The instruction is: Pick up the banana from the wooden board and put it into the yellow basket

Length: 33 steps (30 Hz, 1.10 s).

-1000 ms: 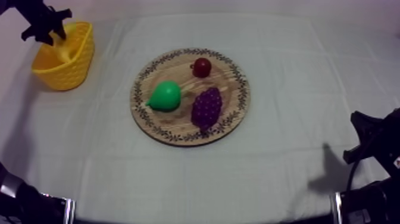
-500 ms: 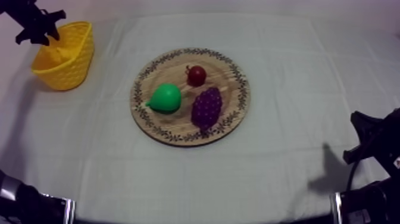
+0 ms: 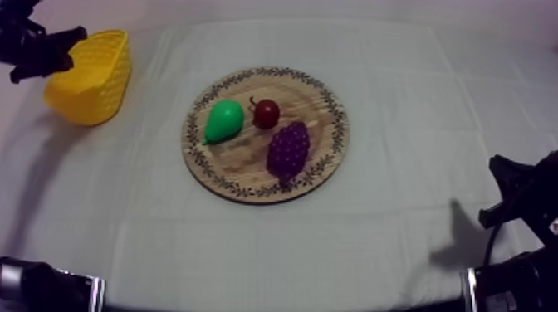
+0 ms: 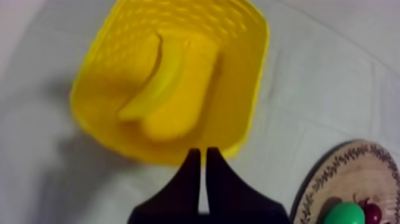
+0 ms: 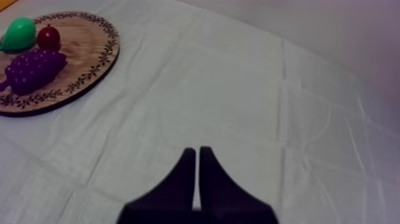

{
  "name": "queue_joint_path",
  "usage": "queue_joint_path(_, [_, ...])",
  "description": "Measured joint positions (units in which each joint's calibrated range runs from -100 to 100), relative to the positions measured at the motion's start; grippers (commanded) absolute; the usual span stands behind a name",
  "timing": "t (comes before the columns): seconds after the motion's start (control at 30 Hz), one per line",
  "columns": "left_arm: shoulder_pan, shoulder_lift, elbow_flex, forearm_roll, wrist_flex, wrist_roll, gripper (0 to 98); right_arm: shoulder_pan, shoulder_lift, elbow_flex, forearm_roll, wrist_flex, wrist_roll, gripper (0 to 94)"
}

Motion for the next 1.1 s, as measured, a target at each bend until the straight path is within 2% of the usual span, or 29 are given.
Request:
queue_joint_path(0.1, [1.8,-6.8,7.9,-4.22,-2.9,3.1,0.1,0.0,0.0,0.0,0.0,0.0,0.0,0.4])
queue_joint_path(0.17, [2.7,-11.7,12.8,-5.79,-4.1,4.2,0.0,0.0,0.0,0.0,0.0,0.0,0.0,0.4])
queue_joint_path(0.3, [4.6,-20.4,22.7,-6.55,-7.6,4.4,0.0,0.0,0.0,0.0,0.0,0.0,0.0,0.4])
queue_joint_path(0.47, [5.9,-31.4,33.7,-7.01,-13.5,2.2,0.0,0.0,0.0,0.0,0.0,0.0,0.0,0.4])
queue_joint_path(0.57, [6.5,-37.7,40.4,-8.98,-17.5,2.4,0.0,0.0,0.0,0.0,0.0,0.0,0.0,0.4])
queue_joint_path(0.67, [6.8,-44.2,47.6,-11.23,-19.3,4.3,0.0,0.0,0.0,0.0,0.0,0.0,0.0,0.4])
queue_joint_path(0.73, [7.2,-49.1,52.5,-11.72,-19.7,5.8,0.0,0.0,0.0,0.0,0.0,0.0,0.0,0.4])
queue_joint_path(0.8, [7.6,-52.5,55.3,-11.28,-18.8,6.4,0.0,0.0,0.0,0.0,0.0,0.0,0.0,0.4])
queue_joint_path(0.93, [7.9,-63.4,62.7,-5.45,-14.1,5.9,0.0,-0.1,0.0,0.0,0.0,0.0,0.0,0.4])
queue_joint_path(1.03, [7.5,-69.8,64.3,0.00,-10.4,3.6,0.0,-0.1,0.0,0.0,0.0,0.0,0.0,0.4])
queue_joint_path(1.1, [7.3,-73.8,64.3,2.56,-8.5,1.0,0.0,-0.1,0.0,0.0,0.0,0.0,0.0,0.4])
